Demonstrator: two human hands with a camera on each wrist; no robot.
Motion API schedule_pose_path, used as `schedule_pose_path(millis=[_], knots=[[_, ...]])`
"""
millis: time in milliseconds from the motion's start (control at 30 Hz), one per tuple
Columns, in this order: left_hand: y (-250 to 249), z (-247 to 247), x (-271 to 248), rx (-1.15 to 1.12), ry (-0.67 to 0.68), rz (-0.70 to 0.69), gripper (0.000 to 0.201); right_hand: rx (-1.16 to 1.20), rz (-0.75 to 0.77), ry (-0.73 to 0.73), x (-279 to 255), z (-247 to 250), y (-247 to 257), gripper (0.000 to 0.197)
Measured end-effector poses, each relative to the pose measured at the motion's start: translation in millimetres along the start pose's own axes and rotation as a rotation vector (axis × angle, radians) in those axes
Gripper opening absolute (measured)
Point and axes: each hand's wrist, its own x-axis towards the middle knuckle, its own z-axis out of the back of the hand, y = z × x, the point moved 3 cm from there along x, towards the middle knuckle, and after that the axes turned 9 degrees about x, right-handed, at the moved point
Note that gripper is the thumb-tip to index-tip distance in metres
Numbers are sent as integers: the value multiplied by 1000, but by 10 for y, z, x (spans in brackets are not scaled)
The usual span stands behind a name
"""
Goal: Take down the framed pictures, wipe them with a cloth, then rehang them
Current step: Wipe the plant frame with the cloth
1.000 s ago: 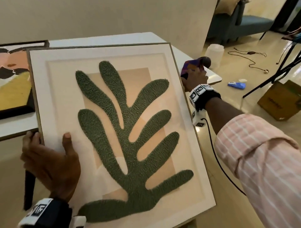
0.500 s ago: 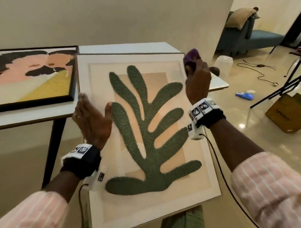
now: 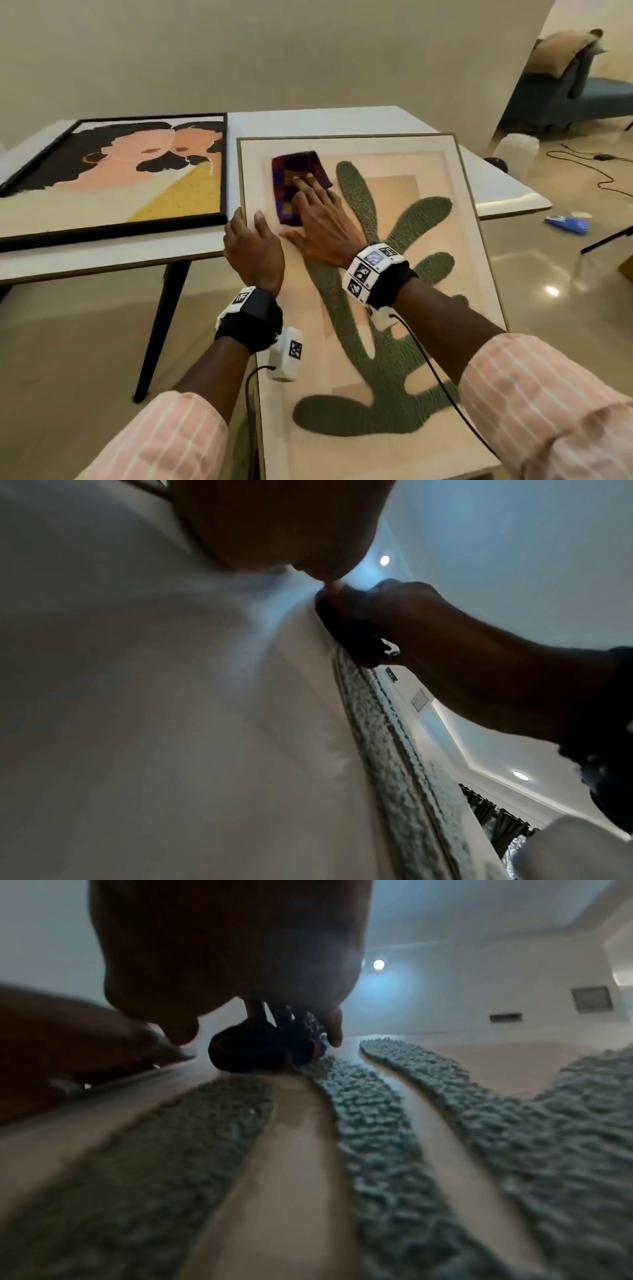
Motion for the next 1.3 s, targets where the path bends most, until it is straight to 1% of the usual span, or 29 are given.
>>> schedule_pose_path(millis=[33,67,100,133,200,233,300,400,433,467,533,567,600,667,700,733,800,833,867,900,933,967,1000,1100,1133,1167,1233,1267,1300], knots=[[20,12,-4,-21,4,-20,42,61,-54,-24,15,-9,-7,61],[45,27,11,-43,4,-31,39,101,-93,-82,64,-5,8,67],[50,52,15,-59,4,-37,37,115,-127,-138,117,10,22,70],[64,67,21,-65,3,-34,36,122,-161,-155,179,-2,36,73],[96,76,48,-80,5,-33,35,81,-215,-92,343,-71,64,76],[112,70,60,-95,3,-45,35,41,-213,-66,430,-118,95,74],[128,44,35,-117,-14,-88,38,5,-162,-40,550,-175,160,70],[100,18,4,-52,-41,-132,44,-45,-18,9,735,-184,192,67],[77,14,-11,-32,-38,-146,45,-69,-24,-5,787,-165,173,66],[73,4,-18,-17,-33,-156,45,-62,-80,-37,830,-147,150,66],[79,0,-22,2,-21,-176,42,26,-245,-83,890,-160,171,65],[92,4,-20,19,-19,-188,41,50,-261,-69,912,-195,234,65],[95,5,-20,40,-17,-202,40,41,-207,-42,917,-225,303,66],[98,-12,-21,77,-1,-211,39,13,-45,9,889,-248,353,65],[92,-13,-28,72,8,-198,39,19,-27,1,874,-238,313,64],[84,-1,-38,66,11,-184,40,43,-68,-34,864,-226,261,63],[77,-11,-48,114,17,-189,45,109,-211,-103,837,-227,222,64],[62,-19,-65,165,18,-210,49,116,-233,-98,822,-243,254,64],[60,-29,-75,218,11,-238,53,100,-194,-67,814,-260,293,65],[44,-34,-88,249,-6,-260,57,81,-115,-23,799,-263,298,65],[30,-31,-97,250,-22,-274,59,71,-38,18,782,-236,267,65],[13,-22,-110,230,-29,-286,59,71,3,40,771,-196,205,65],[-2,-22,-119,209,-25,-296,60,84,-7,38,771,-160,135,66],[-13,-25,-128,228,1,-327,64,133,-160,-28,774,-151,95,69],[-5,-33,-127,254,7,-342,66,115,-147,-16,771,-171,140,70],[-4,-39,-122,270,13,-351,67,93,-97,11,771,-186,157,71],[-15,-26,-126,250,21,-350,71,70,-17,54,747,-132,62,72],[-22,-22,-124,241,24,-344,74,68,-43,38,750,-76,-28,73],[-24,-14,-122,242,27,-338,77,75,-123,-8,748,-30,-116,72]])
